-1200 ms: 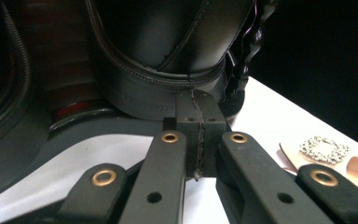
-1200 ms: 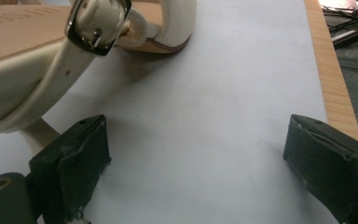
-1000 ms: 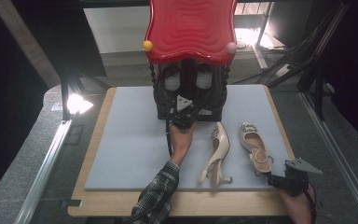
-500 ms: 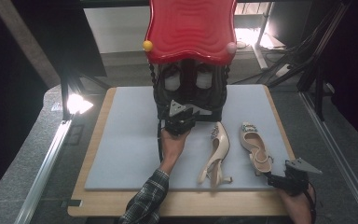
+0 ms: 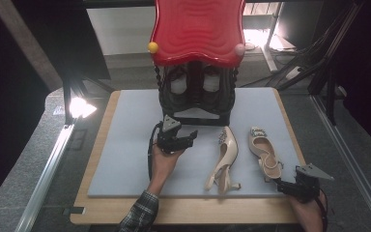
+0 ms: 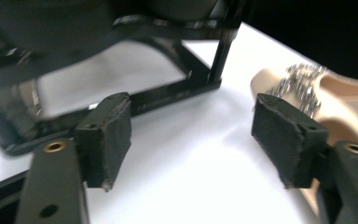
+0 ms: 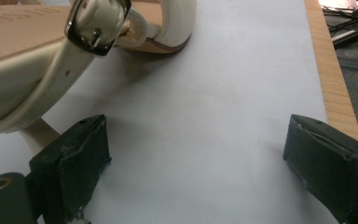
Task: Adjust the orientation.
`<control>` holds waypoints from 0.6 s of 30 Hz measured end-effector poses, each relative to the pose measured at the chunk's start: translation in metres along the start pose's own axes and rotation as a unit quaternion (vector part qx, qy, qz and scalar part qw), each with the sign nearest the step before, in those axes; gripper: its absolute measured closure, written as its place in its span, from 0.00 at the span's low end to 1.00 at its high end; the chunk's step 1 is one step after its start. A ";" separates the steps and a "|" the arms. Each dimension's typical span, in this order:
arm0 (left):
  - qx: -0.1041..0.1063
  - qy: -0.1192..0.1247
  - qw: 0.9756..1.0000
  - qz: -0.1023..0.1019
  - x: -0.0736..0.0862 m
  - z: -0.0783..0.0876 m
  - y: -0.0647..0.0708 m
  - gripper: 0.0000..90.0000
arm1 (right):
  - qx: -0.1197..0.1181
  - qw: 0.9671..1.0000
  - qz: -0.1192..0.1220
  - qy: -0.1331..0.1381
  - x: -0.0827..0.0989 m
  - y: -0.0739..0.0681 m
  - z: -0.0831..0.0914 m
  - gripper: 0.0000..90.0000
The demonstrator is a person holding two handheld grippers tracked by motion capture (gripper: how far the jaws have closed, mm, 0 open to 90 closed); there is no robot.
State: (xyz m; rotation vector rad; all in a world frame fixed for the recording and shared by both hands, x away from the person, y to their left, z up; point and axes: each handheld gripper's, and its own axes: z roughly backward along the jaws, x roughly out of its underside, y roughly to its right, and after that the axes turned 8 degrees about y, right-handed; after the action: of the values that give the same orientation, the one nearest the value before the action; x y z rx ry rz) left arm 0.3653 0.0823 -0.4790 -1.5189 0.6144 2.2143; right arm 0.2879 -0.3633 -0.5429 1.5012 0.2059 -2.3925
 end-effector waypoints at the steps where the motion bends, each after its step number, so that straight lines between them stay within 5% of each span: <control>1: -0.001 -0.004 1.000 -0.001 0.002 0.003 -0.001 0.26 | 0.000 1.000 0.000 0.000 0.000 0.000 0.000 0.07; 14: -0.021 -0.060 0.998 -0.006 0.045 0.050 -0.020 0.08 | 0.000 1.000 -0.001 0.000 0.000 0.000 0.000 0.07; 18: -0.037 -0.076 0.996 0.009 0.062 0.063 -0.032 0.06 | 0.000 1.000 0.001 -0.001 0.000 0.000 0.000 0.07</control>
State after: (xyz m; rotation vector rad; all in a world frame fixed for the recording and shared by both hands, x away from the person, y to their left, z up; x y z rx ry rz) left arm 0.3126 0.1479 -0.5212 -1.3689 0.5052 2.3630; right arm 0.2875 -0.3632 -0.5426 1.4981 0.2058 -2.3926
